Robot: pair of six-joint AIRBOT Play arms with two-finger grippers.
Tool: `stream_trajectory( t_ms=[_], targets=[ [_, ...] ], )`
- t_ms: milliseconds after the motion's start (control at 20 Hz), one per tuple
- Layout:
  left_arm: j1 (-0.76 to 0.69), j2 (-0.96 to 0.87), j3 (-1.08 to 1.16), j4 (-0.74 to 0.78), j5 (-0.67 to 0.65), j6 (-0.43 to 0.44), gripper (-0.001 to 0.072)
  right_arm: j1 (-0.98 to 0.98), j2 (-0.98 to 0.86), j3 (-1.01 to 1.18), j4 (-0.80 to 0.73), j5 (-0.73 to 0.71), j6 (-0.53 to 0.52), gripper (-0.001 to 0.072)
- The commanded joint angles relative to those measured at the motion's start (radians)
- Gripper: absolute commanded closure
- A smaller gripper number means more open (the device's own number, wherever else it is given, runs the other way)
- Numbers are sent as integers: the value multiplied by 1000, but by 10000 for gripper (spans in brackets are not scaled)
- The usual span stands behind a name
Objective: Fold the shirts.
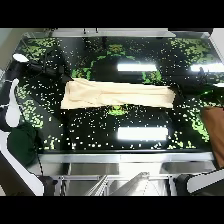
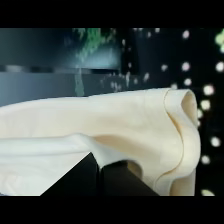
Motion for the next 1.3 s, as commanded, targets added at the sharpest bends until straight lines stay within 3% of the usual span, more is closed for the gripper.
stream_trajectory(
  t_ms=[0,150,650,1250],
  targets=[
    [-11,-34,51,-8,8,-12,685,1,-14,2,-54,-5,0,695],
    [-11,-34,18,-51,-76,-11,686,0,-14,2,-73,-10,2,695],
    [-15,-38,23,-45,64,34,685,1,-14,2,-72,-20,2,695],
    [-17,-91,-13,10,197,18,685,-1,-14,2,-111,-2,6,695]
  ],
)
